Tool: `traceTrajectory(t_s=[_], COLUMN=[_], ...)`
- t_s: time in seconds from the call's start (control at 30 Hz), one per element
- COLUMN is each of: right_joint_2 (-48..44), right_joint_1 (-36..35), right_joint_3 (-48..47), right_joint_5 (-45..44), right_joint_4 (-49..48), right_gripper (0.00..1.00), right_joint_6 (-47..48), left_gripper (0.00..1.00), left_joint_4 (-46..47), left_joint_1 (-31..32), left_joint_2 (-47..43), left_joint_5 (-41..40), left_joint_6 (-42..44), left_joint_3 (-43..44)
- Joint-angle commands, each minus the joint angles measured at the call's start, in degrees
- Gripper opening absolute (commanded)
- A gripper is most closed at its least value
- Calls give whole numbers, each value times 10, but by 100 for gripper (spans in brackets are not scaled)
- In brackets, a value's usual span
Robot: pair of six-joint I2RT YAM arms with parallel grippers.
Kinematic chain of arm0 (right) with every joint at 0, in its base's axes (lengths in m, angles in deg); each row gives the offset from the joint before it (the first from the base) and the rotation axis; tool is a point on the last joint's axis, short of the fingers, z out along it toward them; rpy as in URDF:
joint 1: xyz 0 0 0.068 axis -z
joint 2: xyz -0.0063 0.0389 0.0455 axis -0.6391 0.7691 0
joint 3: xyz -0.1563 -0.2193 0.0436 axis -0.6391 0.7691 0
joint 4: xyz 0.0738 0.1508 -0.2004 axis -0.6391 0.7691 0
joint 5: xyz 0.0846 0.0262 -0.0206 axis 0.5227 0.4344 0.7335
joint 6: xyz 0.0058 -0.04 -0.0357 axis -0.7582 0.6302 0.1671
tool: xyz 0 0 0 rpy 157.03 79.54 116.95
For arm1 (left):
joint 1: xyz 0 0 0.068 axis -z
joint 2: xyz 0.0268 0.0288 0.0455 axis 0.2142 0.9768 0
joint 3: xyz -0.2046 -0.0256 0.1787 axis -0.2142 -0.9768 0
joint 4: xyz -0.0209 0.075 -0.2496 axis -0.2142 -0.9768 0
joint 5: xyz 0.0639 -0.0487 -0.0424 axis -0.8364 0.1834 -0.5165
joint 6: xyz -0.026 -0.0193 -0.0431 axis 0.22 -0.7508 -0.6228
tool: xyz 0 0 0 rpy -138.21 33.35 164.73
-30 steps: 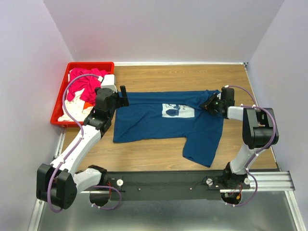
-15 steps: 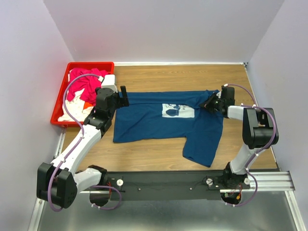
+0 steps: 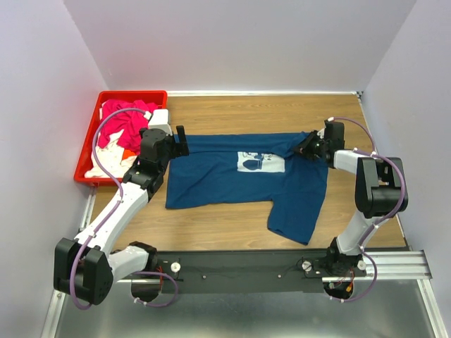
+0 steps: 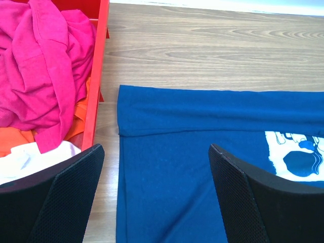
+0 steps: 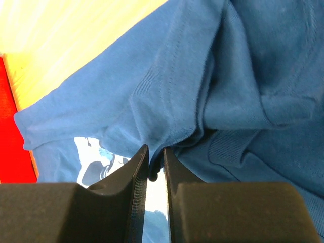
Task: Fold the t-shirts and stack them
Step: Fold the tshirt
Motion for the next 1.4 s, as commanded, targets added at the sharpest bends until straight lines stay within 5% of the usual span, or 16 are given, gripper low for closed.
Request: traceTrajectory(t_s=[0.0,0.3,0.47,0.93,1.37], right_joint_2=[-14,14,2,-136,-172], right_joint_1=[-2,-2,-2,-16,-93], right_joint_3=[-19,-22,-12,85,115], right_joint_5=[3,4,4,30,-55], right_joint_4=[28,38,38,126,126], right_gripper=[25,24,1,2,12], right_joint_6=[10,10,7,-26,-96], left_gripper=[91,91,91,91,91], left_joint_4=[10,10,10,10,-3], left_joint_1=[-1,-1,-1,-1,-1], left_joint_2=[-2,-2,-3,-7,4], left_joint_5=[5,5,3,8,21], left_joint_6=[-1,0,-1,-2,-2], left_joint_3=[0,2,1,3,5])
